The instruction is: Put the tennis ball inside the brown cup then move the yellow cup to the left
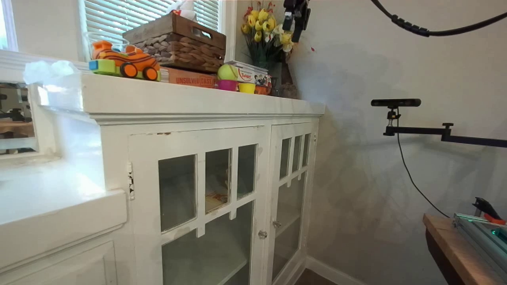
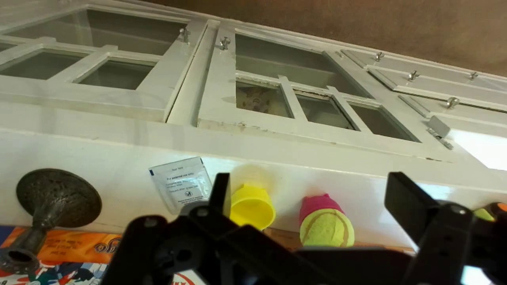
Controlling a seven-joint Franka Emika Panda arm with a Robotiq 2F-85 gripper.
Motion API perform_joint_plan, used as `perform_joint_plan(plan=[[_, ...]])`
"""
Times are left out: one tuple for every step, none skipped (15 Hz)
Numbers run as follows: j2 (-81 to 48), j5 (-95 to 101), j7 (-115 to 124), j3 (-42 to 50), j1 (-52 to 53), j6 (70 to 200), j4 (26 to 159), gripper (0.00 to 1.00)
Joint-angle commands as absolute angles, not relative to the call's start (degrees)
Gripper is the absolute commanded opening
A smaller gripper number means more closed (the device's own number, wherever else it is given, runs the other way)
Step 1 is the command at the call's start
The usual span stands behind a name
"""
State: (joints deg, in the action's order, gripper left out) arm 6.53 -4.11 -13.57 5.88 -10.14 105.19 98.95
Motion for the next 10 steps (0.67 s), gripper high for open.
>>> perform_joint_plan(plan=[[9.46,-2.23,-9.91,6.37,-8.88,106.78,103.42,1.0],[6.95,-3.95,-12.4,7.01,-8.9,105.09,99.94,1.0],[7.12,-3.94,-12.13,7.02,-8.87,105.14,100.44,1.0],[7.19,-3.94,-11.93,7.01,-8.84,105.18,100.67,1.0],[7.25,-3.93,-11.81,7.01,-8.83,105.27,100.83,1.0],[7.32,-3.92,-11.72,7.01,-8.82,105.33,100.94,1.0],[7.4,-3.91,-11.66,7.02,-8.8,105.35,101.02,1.0],[7.48,-3.9,-11.63,7.02,-8.79,105.37,101.11,1.0],[7.57,-3.9,-11.61,7.02,-8.78,105.39,101.2,1.0],[7.63,-3.9,-11.59,7.02,-8.78,105.4,101.28,1.0]])
